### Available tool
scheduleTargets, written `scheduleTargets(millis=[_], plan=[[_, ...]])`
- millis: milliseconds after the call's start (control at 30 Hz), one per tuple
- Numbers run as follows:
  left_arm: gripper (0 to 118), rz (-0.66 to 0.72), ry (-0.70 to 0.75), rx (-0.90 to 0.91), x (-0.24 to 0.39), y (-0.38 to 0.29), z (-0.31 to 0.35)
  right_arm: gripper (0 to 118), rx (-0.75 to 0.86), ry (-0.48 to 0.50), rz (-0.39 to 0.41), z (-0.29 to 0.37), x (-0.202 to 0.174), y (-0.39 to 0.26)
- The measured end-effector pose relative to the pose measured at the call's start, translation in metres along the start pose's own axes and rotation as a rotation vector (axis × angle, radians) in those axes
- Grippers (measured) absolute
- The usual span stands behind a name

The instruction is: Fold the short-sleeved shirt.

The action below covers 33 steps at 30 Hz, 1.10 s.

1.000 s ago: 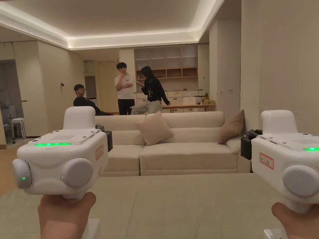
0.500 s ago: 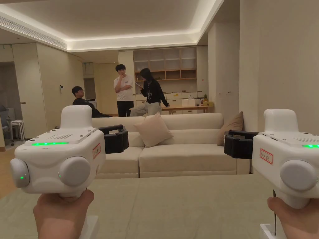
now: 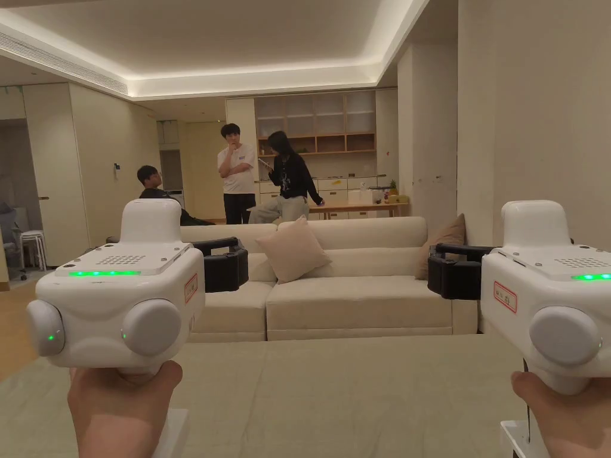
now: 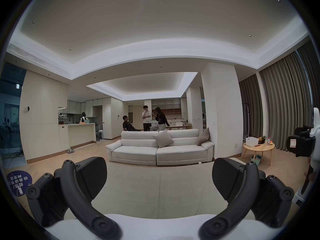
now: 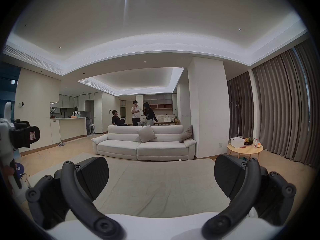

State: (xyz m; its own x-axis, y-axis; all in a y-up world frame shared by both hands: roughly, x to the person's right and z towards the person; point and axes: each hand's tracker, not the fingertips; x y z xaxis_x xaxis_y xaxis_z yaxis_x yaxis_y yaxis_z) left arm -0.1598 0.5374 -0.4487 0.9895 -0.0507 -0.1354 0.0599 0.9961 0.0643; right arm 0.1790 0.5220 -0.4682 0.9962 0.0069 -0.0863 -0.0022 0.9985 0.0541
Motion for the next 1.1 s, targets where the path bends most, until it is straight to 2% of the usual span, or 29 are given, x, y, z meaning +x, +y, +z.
scheduleTargets(millis=[1100], plan=[[117, 0.025, 0.008, 0.005, -0.0065, 0.0075, -0.0011, 118, 0.025, -0.002, 0.003, 0.0057, -0.0019, 0.0102]])
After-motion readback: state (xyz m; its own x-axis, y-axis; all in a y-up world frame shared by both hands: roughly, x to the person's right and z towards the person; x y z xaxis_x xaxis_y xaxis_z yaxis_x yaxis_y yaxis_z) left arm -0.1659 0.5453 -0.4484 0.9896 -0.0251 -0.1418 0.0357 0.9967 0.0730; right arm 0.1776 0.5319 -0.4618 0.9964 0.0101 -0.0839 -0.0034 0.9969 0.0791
